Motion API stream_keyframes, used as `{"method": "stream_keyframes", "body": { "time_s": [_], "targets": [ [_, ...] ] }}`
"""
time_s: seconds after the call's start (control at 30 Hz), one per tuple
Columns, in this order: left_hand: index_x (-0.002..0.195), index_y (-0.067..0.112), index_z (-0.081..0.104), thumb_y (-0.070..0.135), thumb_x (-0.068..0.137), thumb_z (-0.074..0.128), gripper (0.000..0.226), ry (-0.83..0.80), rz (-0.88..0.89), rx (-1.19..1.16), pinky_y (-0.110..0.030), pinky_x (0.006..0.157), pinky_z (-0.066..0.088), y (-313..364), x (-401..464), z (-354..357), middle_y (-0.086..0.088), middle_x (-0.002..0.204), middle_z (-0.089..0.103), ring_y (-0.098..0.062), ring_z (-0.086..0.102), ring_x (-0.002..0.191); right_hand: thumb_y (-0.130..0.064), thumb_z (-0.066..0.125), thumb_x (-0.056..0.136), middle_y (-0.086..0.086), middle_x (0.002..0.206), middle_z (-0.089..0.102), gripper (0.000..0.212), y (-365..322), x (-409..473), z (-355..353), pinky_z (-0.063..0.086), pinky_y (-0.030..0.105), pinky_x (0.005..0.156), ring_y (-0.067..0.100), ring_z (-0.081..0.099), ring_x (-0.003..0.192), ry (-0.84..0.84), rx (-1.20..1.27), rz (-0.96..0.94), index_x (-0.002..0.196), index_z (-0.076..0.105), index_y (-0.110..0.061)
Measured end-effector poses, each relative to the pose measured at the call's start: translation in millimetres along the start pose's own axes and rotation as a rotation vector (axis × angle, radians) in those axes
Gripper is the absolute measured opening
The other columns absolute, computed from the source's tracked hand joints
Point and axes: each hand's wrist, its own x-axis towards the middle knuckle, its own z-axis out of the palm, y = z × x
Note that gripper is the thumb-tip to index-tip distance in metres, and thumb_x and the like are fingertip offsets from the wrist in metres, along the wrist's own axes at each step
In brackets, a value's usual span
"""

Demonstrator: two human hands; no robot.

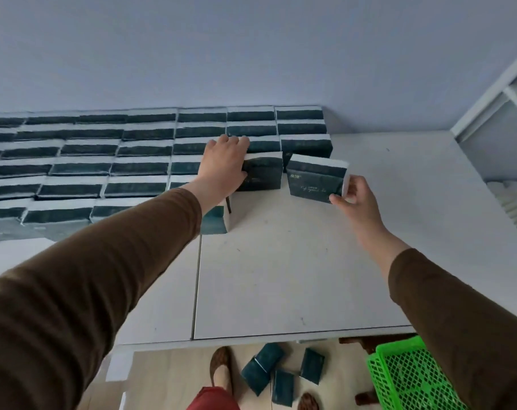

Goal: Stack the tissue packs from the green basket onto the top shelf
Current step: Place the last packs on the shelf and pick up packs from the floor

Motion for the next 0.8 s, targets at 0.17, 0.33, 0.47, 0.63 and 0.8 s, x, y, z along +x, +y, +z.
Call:
{"method": "stream_keyframes", "body": {
  "time_s": [0.17,0.33,0.47,0.63,0.8],
  "targets": [
    [0.116,0.015,0.049,0.028,0.081,0.072,0.044,-0.008,0.020,-0.006,-0.040,0.089,0.041,-5,-1,4,-0.006,0.110,0.053,-0.026,0.048,0.101,-0.015,0.068,0.092,-0.002,0.116,0.063,0.035,-4,28,20,0.047,0.024,0.084,0.018,0.060,0.107,-0.014,-0.120,0.011,0.124,0.054,-0.019],
    [0.118,0.015,0.049,0.034,0.082,0.071,0.046,-0.038,-0.027,-0.007,-0.041,0.092,0.042,2,-13,-3,-0.006,0.117,0.052,-0.027,0.047,0.107,-0.018,0.068,0.092,0.005,0.102,0.068,0.024,-12,25,34,0.045,0.021,0.069,0.026,0.066,0.099,0.050,-0.168,0.015,0.114,0.066,-0.007],
    [0.129,0.017,0.049,0.037,0.086,0.065,0.050,-0.053,-0.086,-0.045,-0.042,0.099,0.040,14,-42,-14,-0.005,0.127,0.051,-0.027,0.045,0.118,-0.013,0.060,0.096,0.011,0.129,0.061,0.038,-16,1,24,0.044,0.028,0.084,0.026,0.060,0.114,-0.025,-0.088,0.078,0.132,0.051,-0.007],
    [0.137,0.019,0.049,0.032,0.087,0.064,0.053,-0.016,-0.188,-0.115,-0.043,0.104,0.038,49,-117,-33,-0.003,0.133,0.051,-0.026,0.043,0.125,-0.020,0.056,0.099,0.008,0.146,0.046,0.052,-12,-65,-1,0.041,0.032,0.102,0.024,0.049,0.131,-0.171,-0.292,-0.005,0.148,0.042,-0.016],
    [0.130,0.020,0.054,0.039,0.089,0.064,0.047,0.034,-0.186,-0.131,-0.042,0.102,0.039,89,-213,-41,-0.001,0.131,0.054,-0.025,0.045,0.122,-0.021,0.058,0.095,0.002,0.138,0.049,0.042,-2,-148,-32,0.037,0.029,0.102,0.020,0.043,0.129,-0.308,-0.497,-0.315,0.137,0.053,-0.019]
  ]
}}
